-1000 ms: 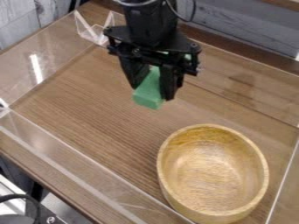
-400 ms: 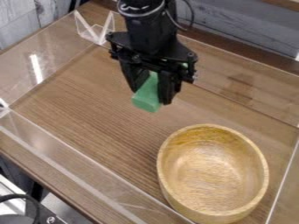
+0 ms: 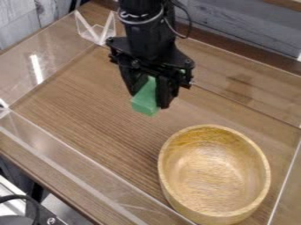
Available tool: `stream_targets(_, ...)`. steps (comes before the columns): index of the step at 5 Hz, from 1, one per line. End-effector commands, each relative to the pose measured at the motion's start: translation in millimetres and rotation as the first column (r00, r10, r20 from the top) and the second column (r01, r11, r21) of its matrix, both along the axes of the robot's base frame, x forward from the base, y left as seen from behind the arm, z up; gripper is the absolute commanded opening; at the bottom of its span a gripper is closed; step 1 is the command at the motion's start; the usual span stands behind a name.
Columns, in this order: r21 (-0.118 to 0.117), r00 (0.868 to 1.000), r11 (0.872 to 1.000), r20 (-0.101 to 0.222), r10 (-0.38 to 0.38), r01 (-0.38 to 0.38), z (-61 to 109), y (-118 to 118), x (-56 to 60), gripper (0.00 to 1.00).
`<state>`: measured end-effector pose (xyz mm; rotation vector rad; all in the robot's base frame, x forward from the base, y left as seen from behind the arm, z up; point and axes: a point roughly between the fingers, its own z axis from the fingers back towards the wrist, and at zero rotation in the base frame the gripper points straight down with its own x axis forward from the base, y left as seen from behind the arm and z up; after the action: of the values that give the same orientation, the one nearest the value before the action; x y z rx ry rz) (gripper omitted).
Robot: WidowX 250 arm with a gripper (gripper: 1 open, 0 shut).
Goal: Remove the green block from inside the brown bowl and put it on the table
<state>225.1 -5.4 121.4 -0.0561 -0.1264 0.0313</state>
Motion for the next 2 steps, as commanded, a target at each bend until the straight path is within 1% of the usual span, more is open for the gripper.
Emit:
stream_targets(1, 0.006, 1.000, 1.000, 0.026, 0.002, -0.003, 3.7, 3.2, 4.9, 0.00)
stream_targets(2, 0.009, 1.000, 1.000, 0.021, -0.001, 0.001, 0.7, 3.5, 5.3, 0.00)
